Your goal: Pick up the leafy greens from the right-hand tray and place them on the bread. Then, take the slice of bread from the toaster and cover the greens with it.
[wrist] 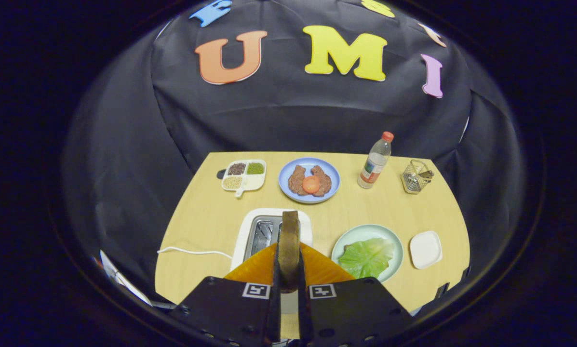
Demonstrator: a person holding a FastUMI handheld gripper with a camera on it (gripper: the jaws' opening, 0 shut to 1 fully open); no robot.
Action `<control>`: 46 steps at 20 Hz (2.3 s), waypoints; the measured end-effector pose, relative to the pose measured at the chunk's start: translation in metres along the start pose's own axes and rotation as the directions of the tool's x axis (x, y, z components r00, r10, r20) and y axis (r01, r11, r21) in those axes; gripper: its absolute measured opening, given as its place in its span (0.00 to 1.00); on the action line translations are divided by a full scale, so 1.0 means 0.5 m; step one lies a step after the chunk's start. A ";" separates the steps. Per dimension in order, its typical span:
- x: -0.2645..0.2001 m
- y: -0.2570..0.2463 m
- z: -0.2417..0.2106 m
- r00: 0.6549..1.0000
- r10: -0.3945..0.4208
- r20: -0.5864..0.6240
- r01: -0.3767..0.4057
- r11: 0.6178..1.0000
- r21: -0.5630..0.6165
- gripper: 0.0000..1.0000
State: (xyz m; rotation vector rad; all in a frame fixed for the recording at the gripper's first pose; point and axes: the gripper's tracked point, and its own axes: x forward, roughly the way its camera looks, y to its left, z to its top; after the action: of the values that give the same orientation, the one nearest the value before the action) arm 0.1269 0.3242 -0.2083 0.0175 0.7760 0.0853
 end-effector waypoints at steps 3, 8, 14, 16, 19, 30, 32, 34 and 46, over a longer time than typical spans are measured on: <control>-0.027 -0.042 0.019 1.000 0.021 0.009 -0.021 0.998 0.058 0.15; -0.012 -0.156 0.009 1.000 -0.020 0.008 0.020 0.995 0.096 0.15; 0.097 -0.261 -0.066 0.993 -0.059 -0.104 0.075 0.986 0.152 0.15; 0.136 -0.272 -0.089 0.990 -0.040 -0.134 0.062 0.985 0.164 0.15; 0.187 -0.282 -0.116 0.985 0.014 -0.171 0.024 0.975 0.219 0.15; 0.287 -0.408 -0.181 0.969 0.025 -0.248 0.039 0.968 0.249 0.15; 0.295 -0.415 -0.184 0.968 0.039 -0.250 0.022 0.971 0.236 0.22; 0.307 -0.422 -0.183 0.969 0.057 -0.242 -0.005 0.977 0.211 0.22; 0.323 -0.472 -0.197 0.985 0.040 -0.170 -0.046 0.998 -0.031 0.59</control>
State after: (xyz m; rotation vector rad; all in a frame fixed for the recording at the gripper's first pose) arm 0.1892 0.1007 -0.4027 -0.0060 0.9442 0.1428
